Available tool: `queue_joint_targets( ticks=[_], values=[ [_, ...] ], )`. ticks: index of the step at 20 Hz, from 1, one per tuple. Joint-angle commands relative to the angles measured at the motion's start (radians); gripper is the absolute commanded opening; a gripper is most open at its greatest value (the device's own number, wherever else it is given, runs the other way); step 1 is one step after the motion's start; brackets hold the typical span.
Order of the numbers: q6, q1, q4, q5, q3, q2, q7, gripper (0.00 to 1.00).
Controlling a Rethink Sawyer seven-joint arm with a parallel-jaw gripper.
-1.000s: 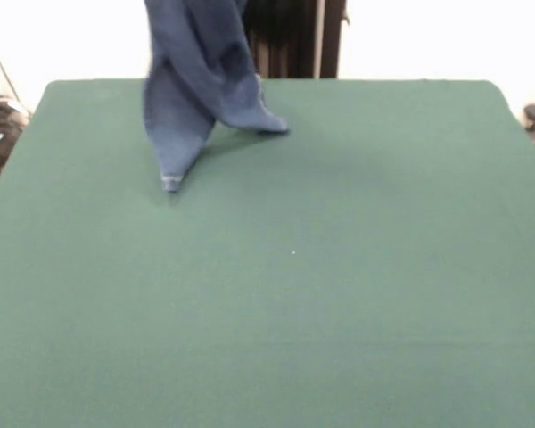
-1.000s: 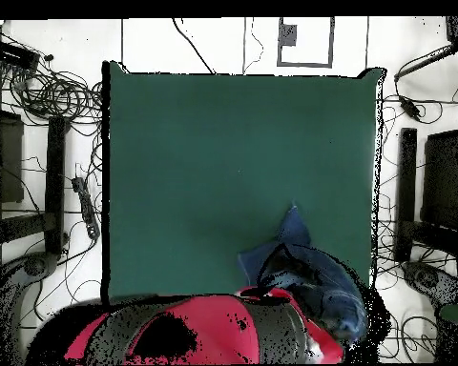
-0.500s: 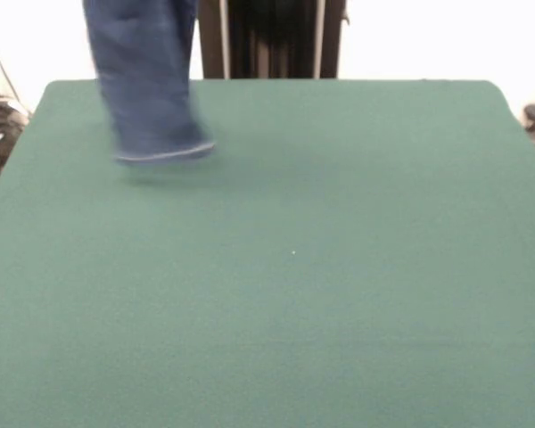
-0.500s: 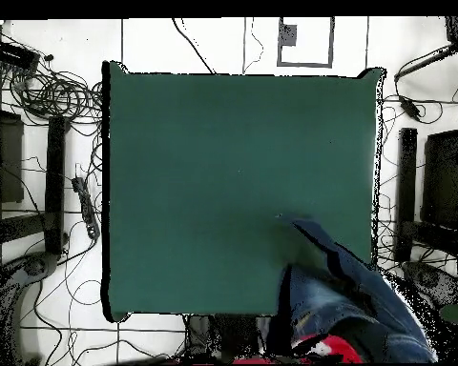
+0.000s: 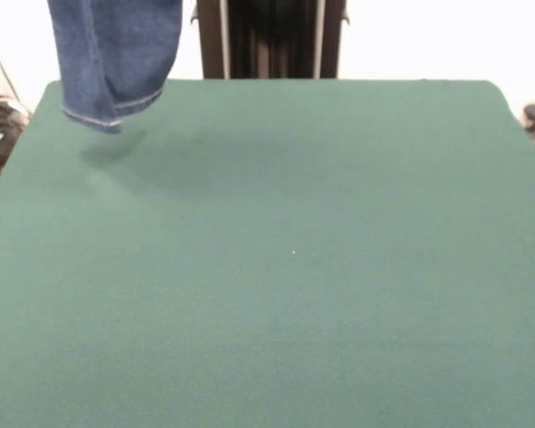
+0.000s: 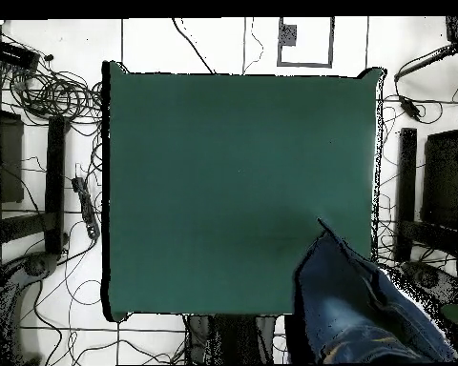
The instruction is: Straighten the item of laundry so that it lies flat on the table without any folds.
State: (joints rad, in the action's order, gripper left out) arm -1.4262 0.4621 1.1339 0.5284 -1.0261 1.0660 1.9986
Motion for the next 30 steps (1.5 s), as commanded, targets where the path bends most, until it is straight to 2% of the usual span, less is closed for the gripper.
queue_joint_targets(
  ticks=[1, 11, 20, 28, 30],
  values=[
    [0.163, -0.119, 0.084, 0.044, 0.157, 0.041, -0.31, 0.0],
    [0.319, -0.291, 0.156, 0.008, 0.305, 0.094, -0.414, 0.0],
    [0.405, -0.392, 0.224, -0.012, 0.403, 0.132, -0.456, 0.0],
    [0.433, -0.397, 0.393, -0.079, 0.494, 0.12, -0.327, 0.0],
    [0.46, -0.439, 0.463, -0.151, 0.554, 0.129, -0.369, 0.0]
  ],
)
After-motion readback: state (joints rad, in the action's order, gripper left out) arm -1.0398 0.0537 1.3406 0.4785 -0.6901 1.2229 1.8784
